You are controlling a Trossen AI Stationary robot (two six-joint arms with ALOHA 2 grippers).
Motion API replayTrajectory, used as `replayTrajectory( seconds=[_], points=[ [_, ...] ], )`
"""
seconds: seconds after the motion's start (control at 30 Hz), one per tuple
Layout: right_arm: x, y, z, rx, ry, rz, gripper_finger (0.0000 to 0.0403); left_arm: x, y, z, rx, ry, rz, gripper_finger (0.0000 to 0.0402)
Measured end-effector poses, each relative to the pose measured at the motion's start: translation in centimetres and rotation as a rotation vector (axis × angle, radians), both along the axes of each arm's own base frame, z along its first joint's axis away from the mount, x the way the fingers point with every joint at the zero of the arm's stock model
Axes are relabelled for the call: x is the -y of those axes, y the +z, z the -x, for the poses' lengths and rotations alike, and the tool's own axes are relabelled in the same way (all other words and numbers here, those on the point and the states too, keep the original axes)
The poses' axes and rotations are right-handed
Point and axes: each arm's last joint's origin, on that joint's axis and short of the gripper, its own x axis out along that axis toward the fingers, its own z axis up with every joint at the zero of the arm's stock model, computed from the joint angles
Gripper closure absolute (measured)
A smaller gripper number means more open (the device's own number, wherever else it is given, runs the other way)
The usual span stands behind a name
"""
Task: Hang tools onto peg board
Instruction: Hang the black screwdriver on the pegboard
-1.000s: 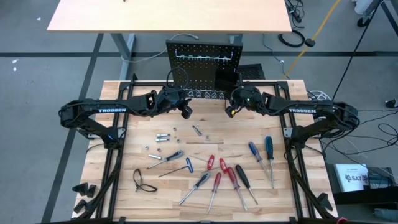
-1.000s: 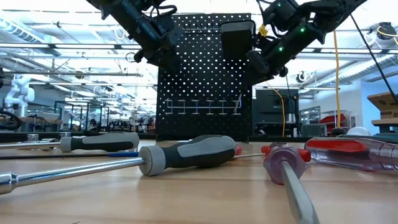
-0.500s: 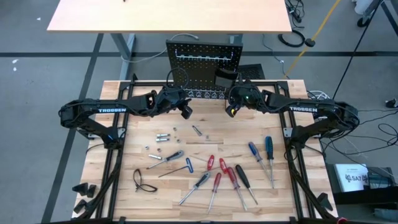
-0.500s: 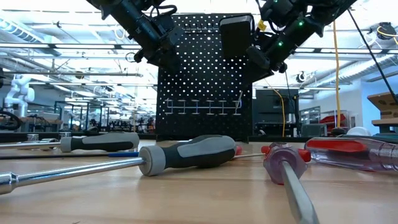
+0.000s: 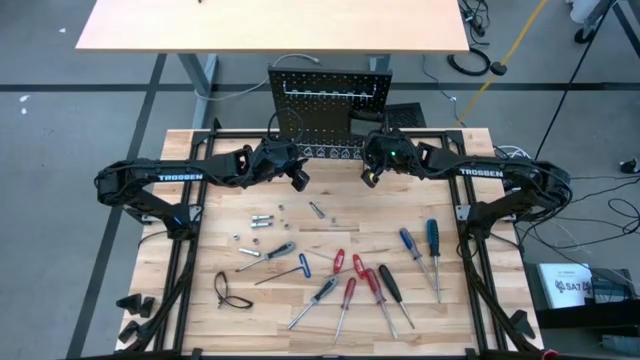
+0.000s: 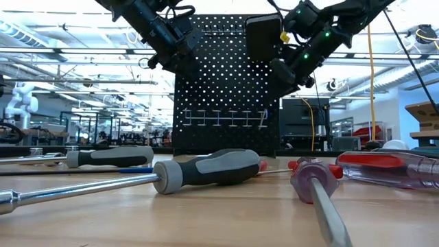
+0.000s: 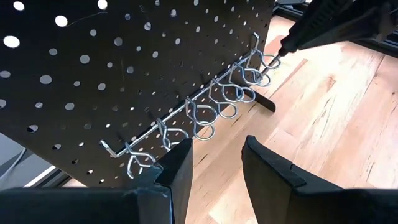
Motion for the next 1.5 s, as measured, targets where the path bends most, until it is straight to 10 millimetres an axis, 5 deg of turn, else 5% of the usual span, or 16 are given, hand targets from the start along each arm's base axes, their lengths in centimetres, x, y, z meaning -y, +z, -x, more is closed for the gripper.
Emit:
replayTrajectory(
  seconds=[0.33,0.9,1.2,1.5],
  points=[
    [0.2,-0.4,-0.4,-0.004,0.000,0.006,0.0329,0.0,0.0,0.0,0.000,0.000,0.000,0.0263],
    [-0.1,-1.2,0.2,-0.099,0.005,-0.044,0.0157,-0.1,0.0,0.0,-0.004,0.007,-0.010,0.0263],
    [-1.1,-2.3,0.7,-0.116,0.096,-0.166,0.0145,-0.2,0.0,0.1,-0.017,-0.001,-0.024,0.0263],
    [-4.2,-3.0,3.2,-0.025,0.123,-0.177,0.0150,-0.2,0.0,0.1,-0.016,0.000,-0.023,0.0263]
  ],
)
